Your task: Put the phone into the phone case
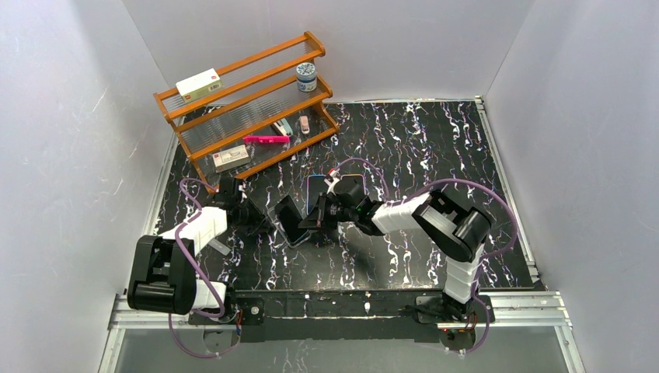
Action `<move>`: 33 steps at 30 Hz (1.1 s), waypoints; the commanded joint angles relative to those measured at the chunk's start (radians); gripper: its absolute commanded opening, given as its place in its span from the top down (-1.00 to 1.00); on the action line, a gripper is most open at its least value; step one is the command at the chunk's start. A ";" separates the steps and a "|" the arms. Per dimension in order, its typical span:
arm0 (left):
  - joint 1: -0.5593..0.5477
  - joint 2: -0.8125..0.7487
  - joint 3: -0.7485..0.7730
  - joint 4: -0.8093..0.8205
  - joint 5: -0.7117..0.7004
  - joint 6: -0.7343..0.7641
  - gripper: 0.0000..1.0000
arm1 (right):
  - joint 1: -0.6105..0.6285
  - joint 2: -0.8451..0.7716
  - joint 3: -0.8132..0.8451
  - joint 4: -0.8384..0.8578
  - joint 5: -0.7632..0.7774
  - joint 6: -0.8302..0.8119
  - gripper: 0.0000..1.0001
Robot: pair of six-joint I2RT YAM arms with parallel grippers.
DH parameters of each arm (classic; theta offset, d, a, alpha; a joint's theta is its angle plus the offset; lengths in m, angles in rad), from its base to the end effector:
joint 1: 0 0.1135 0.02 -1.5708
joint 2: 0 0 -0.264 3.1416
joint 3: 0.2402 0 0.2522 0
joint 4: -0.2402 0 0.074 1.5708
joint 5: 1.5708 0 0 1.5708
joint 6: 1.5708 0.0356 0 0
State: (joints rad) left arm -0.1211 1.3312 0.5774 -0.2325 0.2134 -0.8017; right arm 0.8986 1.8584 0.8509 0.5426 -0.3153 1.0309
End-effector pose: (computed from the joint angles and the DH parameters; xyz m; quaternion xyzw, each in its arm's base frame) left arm 0.2344 -0.0361 0.1553 -0.2889 0.9078 -0.2189 0.2111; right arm 0.2235 0.2986 0.1432 -0.0267 0.8440 0.5024 0.1857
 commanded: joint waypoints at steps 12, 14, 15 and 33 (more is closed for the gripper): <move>0.000 -0.001 -0.039 -0.073 -0.022 0.038 0.66 | 0.022 0.025 0.008 0.005 -0.010 -0.056 0.97; 0.000 0.004 -0.018 -0.094 -0.061 0.058 0.66 | 0.018 0.017 0.025 -0.031 -0.029 -0.087 0.97; 0.000 0.006 -0.008 -0.100 -0.080 0.069 0.66 | 0.017 0.015 0.039 -0.053 -0.040 -0.102 0.97; 0.017 0.078 0.064 -0.089 -0.109 0.101 0.64 | -0.034 0.030 0.177 -0.188 -0.166 -0.226 0.97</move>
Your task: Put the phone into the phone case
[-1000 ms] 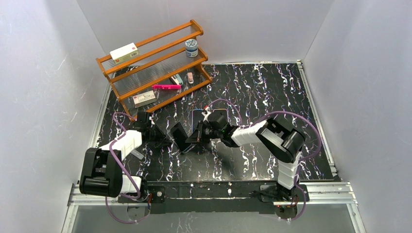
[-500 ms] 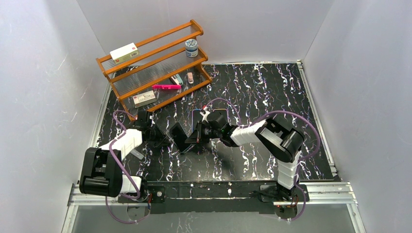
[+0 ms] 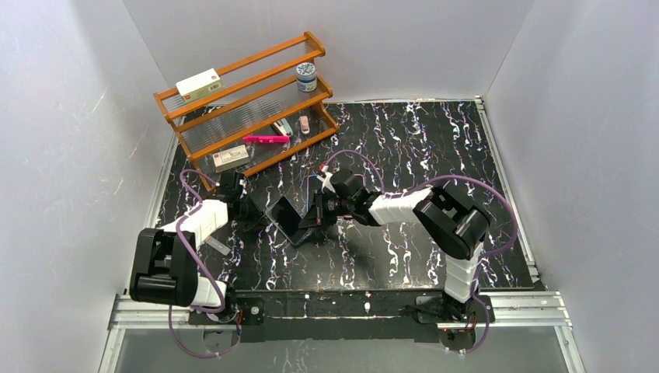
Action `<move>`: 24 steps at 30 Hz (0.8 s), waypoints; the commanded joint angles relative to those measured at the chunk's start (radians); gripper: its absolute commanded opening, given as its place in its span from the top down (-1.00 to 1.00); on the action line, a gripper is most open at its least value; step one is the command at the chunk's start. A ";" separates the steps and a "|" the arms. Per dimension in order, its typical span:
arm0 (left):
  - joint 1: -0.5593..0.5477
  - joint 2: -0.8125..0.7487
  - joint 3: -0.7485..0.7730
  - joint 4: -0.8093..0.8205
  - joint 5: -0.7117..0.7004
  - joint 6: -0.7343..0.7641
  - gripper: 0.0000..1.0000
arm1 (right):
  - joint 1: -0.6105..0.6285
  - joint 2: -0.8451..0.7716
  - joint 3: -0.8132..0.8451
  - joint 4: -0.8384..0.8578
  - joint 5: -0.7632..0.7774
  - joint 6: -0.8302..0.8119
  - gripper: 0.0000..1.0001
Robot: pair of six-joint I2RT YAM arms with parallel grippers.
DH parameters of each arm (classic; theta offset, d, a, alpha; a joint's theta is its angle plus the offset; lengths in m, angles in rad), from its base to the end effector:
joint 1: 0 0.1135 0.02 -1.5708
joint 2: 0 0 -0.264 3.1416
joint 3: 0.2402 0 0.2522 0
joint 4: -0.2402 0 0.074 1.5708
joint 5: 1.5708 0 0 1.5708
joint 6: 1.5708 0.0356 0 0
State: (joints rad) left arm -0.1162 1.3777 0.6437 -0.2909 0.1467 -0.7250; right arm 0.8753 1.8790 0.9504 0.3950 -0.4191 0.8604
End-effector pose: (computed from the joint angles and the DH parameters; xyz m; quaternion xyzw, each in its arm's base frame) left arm 0.2458 -0.0339 0.1597 -0.2690 0.9222 -0.1742 0.2166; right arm 0.2366 0.3061 0.1507 -0.1094 0.8487 0.4867 0.1756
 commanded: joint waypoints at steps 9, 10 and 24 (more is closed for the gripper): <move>0.013 0.053 -0.008 -0.020 -0.013 0.027 0.64 | -0.038 0.050 0.066 0.001 -0.083 -0.053 0.97; 0.013 0.054 -0.010 -0.018 -0.010 0.027 0.64 | -0.039 0.058 0.065 0.005 -0.085 -0.053 0.97; 0.013 0.047 -0.008 -0.004 0.039 0.020 0.63 | -0.036 0.108 0.020 0.058 -0.126 -0.032 0.97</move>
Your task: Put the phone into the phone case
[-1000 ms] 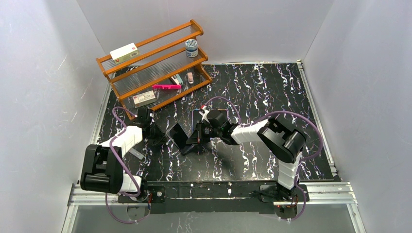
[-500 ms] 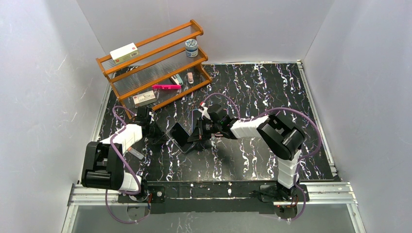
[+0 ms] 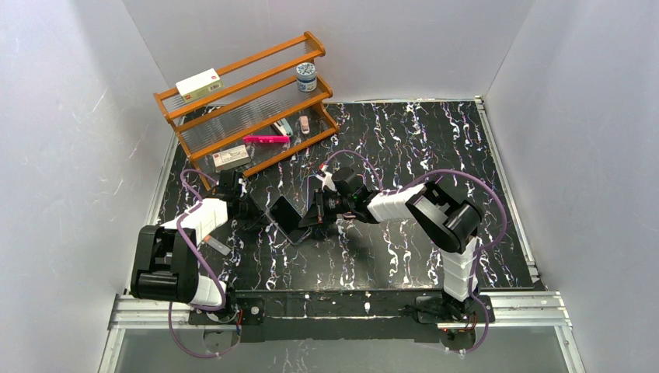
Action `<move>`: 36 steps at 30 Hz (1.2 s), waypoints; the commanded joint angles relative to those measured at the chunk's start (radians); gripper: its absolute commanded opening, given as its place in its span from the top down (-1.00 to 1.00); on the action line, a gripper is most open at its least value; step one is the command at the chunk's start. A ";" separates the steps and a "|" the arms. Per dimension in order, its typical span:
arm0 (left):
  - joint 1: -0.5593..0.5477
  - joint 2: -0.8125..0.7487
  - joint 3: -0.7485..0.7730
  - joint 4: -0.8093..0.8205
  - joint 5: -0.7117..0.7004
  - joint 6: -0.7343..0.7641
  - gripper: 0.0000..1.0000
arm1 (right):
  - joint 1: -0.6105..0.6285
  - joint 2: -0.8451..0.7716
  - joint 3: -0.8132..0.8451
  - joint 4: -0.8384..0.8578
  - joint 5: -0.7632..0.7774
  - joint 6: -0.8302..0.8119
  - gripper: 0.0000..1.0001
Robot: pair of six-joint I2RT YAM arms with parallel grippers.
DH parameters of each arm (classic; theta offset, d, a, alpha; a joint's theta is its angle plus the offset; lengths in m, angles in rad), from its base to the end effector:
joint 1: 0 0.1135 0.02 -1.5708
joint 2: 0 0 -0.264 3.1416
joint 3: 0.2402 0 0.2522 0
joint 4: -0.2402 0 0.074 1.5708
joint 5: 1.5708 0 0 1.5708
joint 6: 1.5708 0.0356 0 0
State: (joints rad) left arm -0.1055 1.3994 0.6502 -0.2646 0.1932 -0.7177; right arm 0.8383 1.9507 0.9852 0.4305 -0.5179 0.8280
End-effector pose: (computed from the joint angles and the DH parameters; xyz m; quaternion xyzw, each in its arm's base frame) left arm 0.2507 -0.0334 0.1583 -0.2631 0.9205 -0.1945 0.2137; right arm 0.2523 0.3069 0.1379 -0.1311 0.8392 0.5038 0.1572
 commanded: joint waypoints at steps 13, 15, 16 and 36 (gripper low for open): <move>0.003 -0.006 -0.025 -0.043 0.002 0.018 0.62 | 0.002 0.067 0.051 -0.092 -0.030 -0.021 0.93; 0.003 -0.021 -0.018 -0.055 -0.008 0.021 0.60 | 0.002 0.054 0.060 -0.122 -0.011 -0.028 0.83; 0.003 -0.030 -0.015 -0.062 -0.012 0.023 0.59 | 0.003 0.053 0.065 -0.131 -0.009 -0.024 0.78; 0.006 -0.104 0.029 -0.080 0.002 0.051 0.24 | 0.002 -0.053 0.188 -0.461 0.157 -0.159 0.11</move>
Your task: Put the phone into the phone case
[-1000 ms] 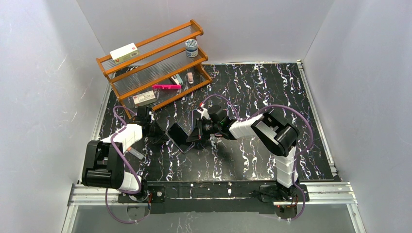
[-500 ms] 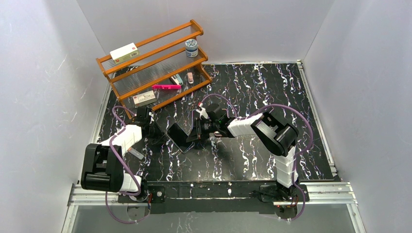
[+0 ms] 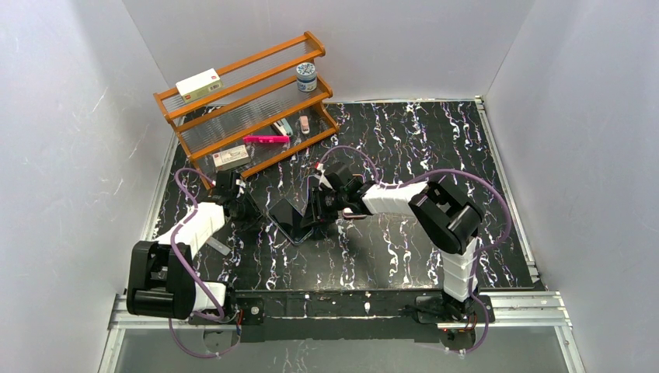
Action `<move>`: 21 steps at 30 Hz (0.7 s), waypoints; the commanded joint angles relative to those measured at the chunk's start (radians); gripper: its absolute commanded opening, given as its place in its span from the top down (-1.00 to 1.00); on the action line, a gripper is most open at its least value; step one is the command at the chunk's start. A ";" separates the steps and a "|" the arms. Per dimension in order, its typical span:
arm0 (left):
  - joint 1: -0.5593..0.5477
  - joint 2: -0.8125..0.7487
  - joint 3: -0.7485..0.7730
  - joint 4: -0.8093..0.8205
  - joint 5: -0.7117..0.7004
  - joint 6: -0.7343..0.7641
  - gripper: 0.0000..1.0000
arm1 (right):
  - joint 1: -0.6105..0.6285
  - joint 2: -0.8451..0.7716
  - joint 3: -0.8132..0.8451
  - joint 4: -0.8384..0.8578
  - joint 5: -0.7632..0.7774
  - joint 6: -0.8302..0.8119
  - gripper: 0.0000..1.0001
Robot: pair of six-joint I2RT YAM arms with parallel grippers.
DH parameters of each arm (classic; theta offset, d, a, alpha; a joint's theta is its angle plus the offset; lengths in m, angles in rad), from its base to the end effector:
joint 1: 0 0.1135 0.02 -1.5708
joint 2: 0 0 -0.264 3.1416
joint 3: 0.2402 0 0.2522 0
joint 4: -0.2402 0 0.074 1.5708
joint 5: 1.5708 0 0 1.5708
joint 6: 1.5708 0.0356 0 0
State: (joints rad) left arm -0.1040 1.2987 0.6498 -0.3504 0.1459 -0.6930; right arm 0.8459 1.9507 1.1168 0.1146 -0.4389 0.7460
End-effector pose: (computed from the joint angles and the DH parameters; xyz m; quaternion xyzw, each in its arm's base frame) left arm 0.2377 -0.0300 0.1757 -0.2581 0.9217 -0.1735 0.2320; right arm 0.2584 0.3146 0.1476 -0.1342 0.8833 0.4267 0.1404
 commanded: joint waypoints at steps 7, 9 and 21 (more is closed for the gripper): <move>0.004 0.052 0.045 0.039 0.087 0.028 0.20 | -0.004 -0.048 0.086 -0.199 0.092 -0.119 0.29; 0.004 0.063 0.038 0.054 0.109 0.025 0.19 | -0.004 -0.038 0.095 -0.197 0.092 -0.129 0.31; 0.004 0.120 0.025 0.078 0.139 0.027 0.20 | 0.013 0.027 0.094 -0.123 0.030 -0.104 0.64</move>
State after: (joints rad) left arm -0.1040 1.4090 0.6724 -0.2726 0.2596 -0.6731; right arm 0.8455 1.9404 1.1786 -0.0456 -0.3912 0.6407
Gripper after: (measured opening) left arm 0.402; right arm 0.205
